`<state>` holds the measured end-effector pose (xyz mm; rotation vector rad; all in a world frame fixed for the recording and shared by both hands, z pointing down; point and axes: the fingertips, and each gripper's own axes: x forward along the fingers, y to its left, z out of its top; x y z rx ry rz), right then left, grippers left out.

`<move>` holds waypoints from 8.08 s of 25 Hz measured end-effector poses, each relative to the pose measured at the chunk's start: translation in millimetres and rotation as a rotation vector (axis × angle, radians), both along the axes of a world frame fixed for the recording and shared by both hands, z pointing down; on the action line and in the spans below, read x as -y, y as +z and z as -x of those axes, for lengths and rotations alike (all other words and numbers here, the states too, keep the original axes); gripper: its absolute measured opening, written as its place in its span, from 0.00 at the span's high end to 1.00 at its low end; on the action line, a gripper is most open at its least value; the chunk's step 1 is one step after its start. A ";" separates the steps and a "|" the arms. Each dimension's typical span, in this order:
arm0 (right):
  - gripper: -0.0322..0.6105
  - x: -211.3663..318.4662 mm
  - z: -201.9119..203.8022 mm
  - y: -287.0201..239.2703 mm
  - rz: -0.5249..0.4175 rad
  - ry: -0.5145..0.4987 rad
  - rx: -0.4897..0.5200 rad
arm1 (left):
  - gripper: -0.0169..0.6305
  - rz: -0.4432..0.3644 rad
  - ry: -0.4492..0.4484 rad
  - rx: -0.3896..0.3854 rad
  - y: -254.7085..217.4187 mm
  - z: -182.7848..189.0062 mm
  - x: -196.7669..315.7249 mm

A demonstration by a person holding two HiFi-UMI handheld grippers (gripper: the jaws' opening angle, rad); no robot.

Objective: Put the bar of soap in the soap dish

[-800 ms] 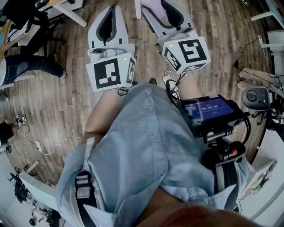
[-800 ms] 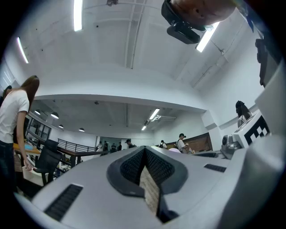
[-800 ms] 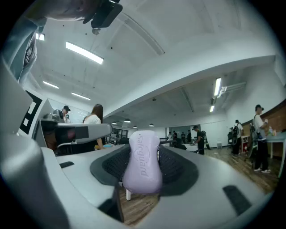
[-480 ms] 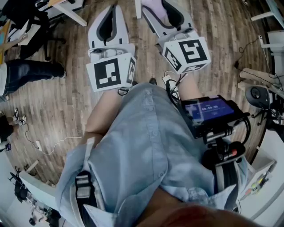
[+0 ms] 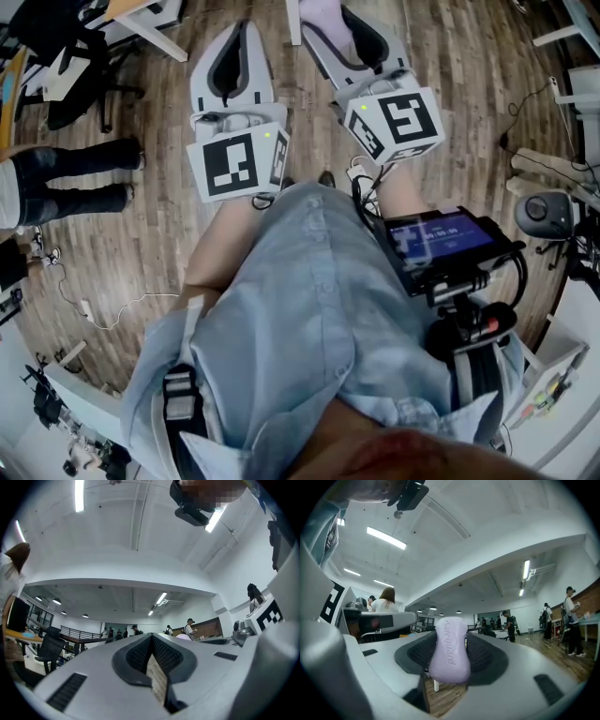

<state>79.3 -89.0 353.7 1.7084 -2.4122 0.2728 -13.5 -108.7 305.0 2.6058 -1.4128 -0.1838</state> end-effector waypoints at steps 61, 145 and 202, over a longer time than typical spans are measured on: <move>0.62 44.5 4.2 -106.6 -0.285 0.003 0.018 | 0.96 -0.230 0.051 -0.025 -92.4 -4.3 43.6; 0.62 127.7 -16.1 18.7 -0.146 0.001 -0.002 | 0.96 -0.053 0.081 0.050 20.3 -17.0 126.2; 0.66 148.1 26.9 64.7 0.048 -0.094 0.049 | 0.96 -0.045 0.062 0.042 34.7 3.2 154.9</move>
